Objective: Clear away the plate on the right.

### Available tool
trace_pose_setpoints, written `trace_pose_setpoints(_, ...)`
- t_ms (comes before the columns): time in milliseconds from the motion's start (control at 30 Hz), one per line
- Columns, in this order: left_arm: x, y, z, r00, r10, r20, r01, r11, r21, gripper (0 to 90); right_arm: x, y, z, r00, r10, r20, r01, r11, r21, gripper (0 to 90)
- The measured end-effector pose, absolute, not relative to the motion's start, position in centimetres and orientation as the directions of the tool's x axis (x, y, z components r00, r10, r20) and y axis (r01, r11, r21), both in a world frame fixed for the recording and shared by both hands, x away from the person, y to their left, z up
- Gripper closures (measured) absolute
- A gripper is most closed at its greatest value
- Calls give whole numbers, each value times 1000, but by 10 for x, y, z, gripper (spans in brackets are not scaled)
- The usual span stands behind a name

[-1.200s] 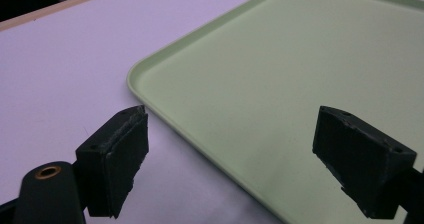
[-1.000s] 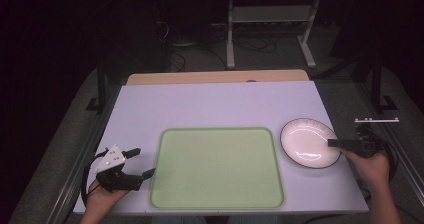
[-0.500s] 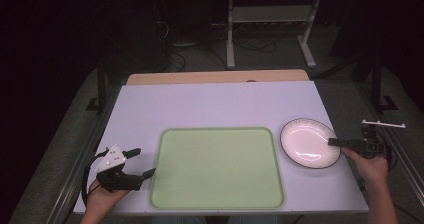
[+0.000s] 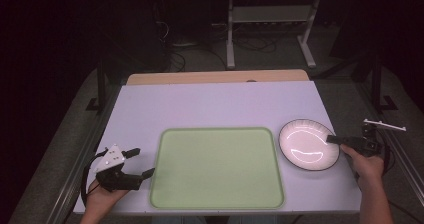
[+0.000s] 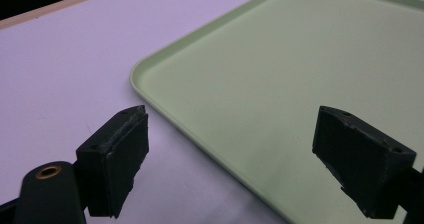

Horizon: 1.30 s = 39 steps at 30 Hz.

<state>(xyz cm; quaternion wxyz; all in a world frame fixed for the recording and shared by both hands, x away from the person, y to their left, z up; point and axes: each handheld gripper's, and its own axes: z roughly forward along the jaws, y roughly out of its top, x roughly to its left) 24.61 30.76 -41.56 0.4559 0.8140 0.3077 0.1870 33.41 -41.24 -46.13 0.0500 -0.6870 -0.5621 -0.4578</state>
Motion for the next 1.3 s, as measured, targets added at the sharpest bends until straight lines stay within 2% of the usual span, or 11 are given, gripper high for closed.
trace_pose_setpoints(800, 246, 311, -415, 736, 677, 16, 331, -380, 864, 147, 318, -415, -438, -64, 709, 703, 796, -389, 464, 814)
trace_pose_setpoints(1300, 246, 312, -415, 731, 683, 11, 337, -375, 864, 147, 310, -407, -407, -141, 725, 674, 799, -319, 510, 811)
